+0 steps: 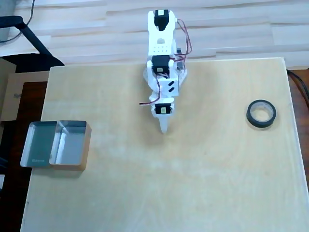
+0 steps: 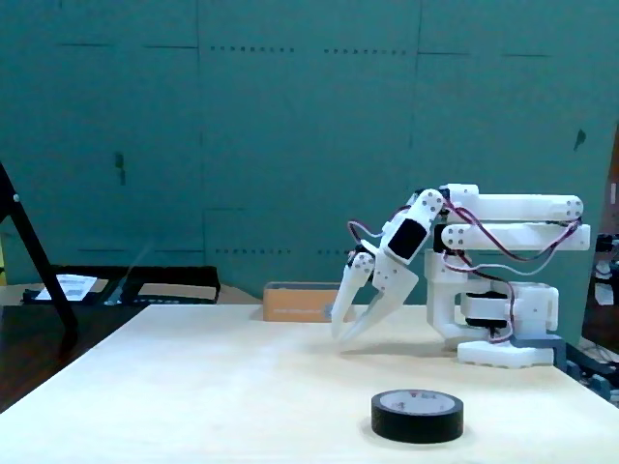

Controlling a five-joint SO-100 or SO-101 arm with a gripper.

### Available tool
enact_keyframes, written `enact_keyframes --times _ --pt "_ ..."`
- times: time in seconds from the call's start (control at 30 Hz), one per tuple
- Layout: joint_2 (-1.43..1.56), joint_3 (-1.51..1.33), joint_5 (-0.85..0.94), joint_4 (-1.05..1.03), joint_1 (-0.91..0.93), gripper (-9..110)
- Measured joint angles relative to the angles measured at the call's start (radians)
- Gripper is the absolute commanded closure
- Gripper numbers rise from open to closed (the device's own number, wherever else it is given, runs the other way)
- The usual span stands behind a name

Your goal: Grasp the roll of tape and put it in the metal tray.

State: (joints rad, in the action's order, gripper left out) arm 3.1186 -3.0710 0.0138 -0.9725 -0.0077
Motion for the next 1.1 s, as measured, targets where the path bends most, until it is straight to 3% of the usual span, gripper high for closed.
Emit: enact_keyframes --times 0.17,0.53,0.7,1.1 --pt "-0.005 0.123 0.0 0.0 0.002 102" --pt "0.008 0.844 -0.02 -0.212 -0.003 102" --pt "-0.002 1.005 -0.02 -0.285 -0.135 102" --pt "-0.838 1.258 -0.02 -0.388 -0.538 102"
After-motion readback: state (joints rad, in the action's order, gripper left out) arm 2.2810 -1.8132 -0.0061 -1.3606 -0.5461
